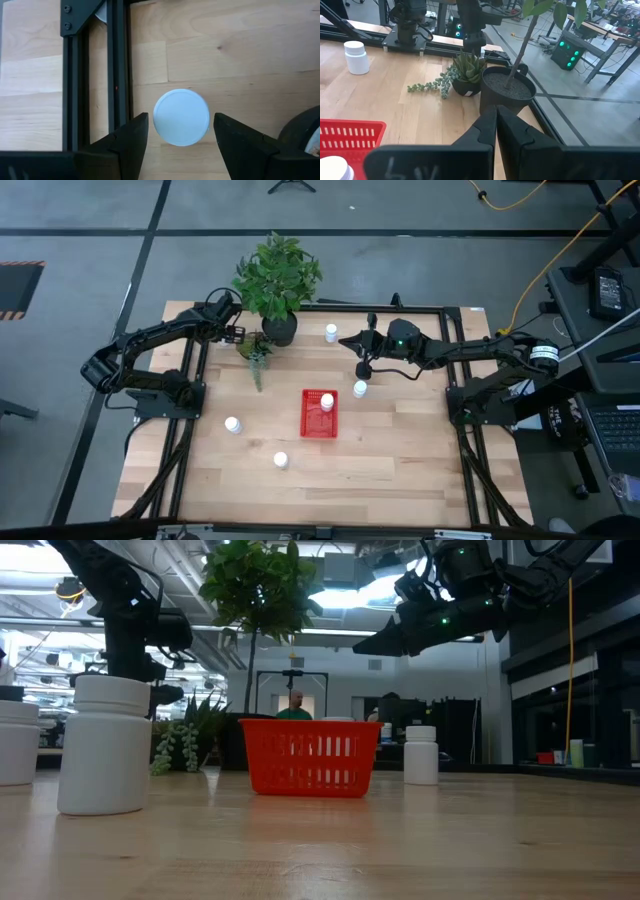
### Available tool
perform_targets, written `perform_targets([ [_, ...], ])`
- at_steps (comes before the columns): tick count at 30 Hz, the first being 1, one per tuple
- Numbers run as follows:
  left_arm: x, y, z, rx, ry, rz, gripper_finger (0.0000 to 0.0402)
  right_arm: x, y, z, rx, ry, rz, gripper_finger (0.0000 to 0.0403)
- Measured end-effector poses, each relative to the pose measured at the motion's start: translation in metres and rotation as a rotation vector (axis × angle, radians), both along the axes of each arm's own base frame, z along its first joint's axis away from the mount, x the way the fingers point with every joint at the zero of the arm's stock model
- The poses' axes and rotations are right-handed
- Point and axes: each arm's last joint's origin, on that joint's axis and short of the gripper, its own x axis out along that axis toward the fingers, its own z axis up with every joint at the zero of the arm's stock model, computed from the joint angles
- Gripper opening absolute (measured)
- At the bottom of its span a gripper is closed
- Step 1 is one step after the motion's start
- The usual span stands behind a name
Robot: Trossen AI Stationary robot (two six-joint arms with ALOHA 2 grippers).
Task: Pick and place pill bottles into a basket
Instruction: Put the white medicine bottle into the red bin
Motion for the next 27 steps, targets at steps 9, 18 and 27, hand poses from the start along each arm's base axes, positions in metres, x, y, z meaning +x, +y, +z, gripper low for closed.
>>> perform_targets([
  [9,-0.0004,0.0003,0.0001,0.01,0.017,-0.002,0.0219,0.0001,-0.0001,0.0004,-0.001,-0.003,0.0,0.0017],
  [18,0.0013,0.0025,-0.0056,-0.016,0.038,-0.013,0.0219,0.0001,0.0,0.0006,-0.002,-0.005,0.0,0.0017],
  [27,0.0016,0.0032,-0.008,-0.024,0.055,-0.009,0.0208,0.0001,0.0,0.0005,-0.001,-0.005,0.0,0.0017],
])
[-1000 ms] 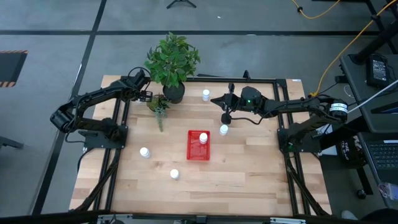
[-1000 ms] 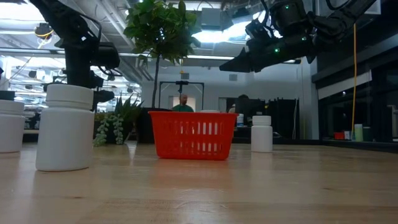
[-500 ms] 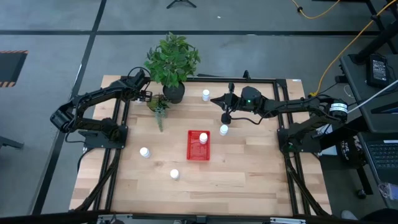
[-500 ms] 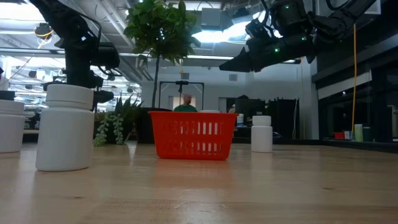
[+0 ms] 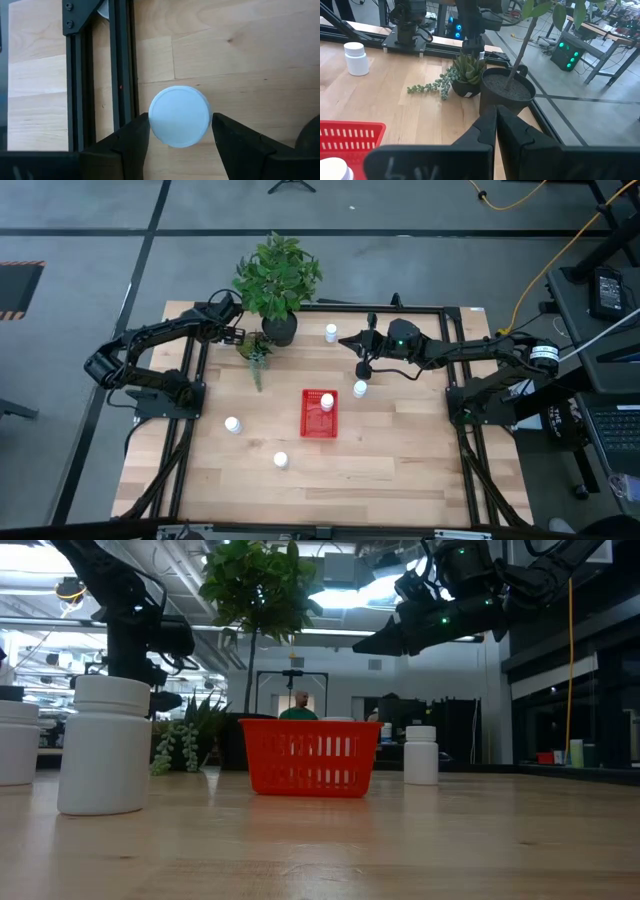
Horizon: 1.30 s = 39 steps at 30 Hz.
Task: Pick and place pill bottles into a basket
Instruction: Put the white medicine bottle into the red bin
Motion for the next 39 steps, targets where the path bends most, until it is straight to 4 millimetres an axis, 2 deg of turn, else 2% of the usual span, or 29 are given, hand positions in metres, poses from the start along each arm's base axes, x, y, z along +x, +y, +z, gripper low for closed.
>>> perform_targets([
  [39,-0.0001,-0.0032,0.0059,-0.012,-0.065,-0.033,0.021,0.0,0.0,-0.0001,0.0,0.001,0.0,0.0017],
])
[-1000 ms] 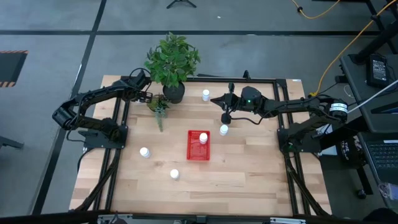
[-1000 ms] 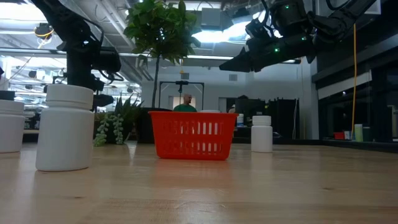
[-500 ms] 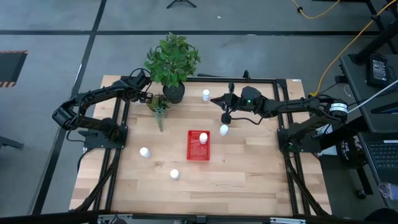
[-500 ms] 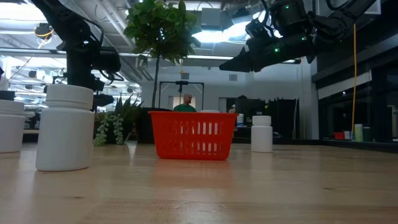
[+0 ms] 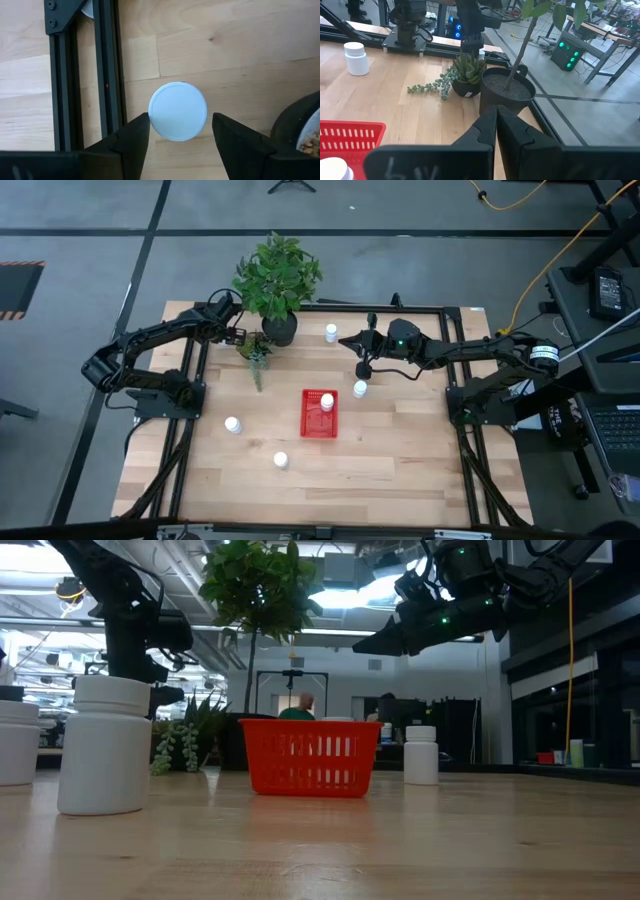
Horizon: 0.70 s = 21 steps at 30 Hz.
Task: Pick and place pill bottles into a basket
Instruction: Put the white medicine bottle into the red bin
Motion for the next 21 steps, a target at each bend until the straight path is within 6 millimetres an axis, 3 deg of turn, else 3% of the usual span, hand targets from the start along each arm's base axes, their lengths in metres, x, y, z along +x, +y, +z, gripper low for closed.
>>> perform_targets([
  [6,0.0,0.0,-0.0001,0.0,0.001,0.0,0.0207,0.0,0.0,0.0,0.0,0.0,0.0,0.0017],
  [16,0.0001,0.0003,0.0,0.003,0.0,0.0,0.0147,0.0,0.0,0.0,0.0,0.0,0.0,0.0017],
  [21,0.0001,0.0002,0.0001,0.003,0.0,0.0,0.0141,0.0,0.0,0.0,0.0,0.0,0.0,0.0017],
])
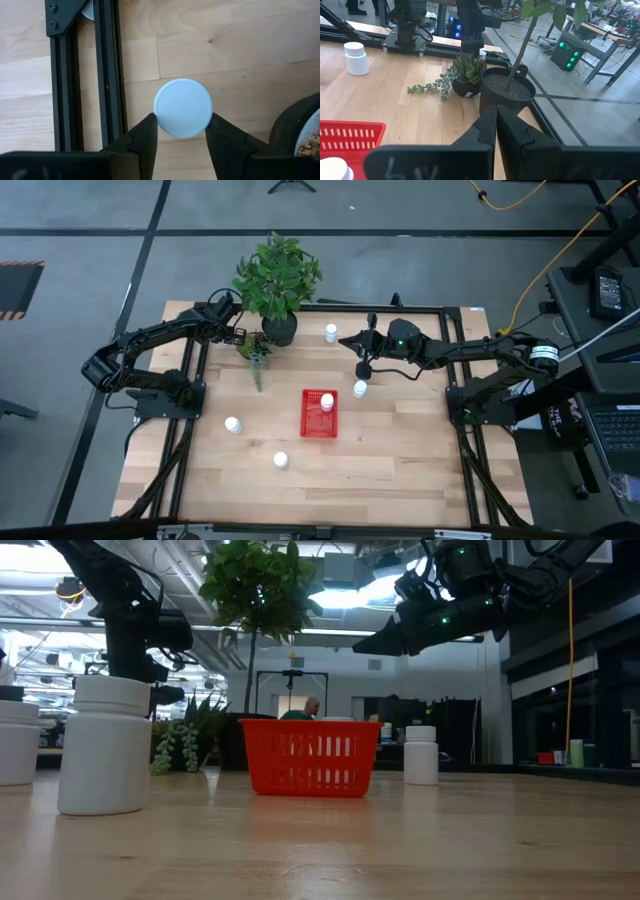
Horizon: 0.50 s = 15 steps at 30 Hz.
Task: Pick and place pill bottles into a basket
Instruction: Put the white medicine bottle into the red bin
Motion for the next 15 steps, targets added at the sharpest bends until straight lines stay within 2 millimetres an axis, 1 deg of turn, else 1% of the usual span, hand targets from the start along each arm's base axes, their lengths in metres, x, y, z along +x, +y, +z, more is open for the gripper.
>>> perform_targets([
  [9,0.0,0.0,0.0,0.0,0.0,0.001,0.0146,0.0,0.0,0.0,0.0,0.0,0.0,0.0017],
  [15,0.0003,0.0004,0.0,0.005,-0.007,0.012,0.0172,0.0,0.0,0.0,0.0,0.0,0.0,0.0017],
])
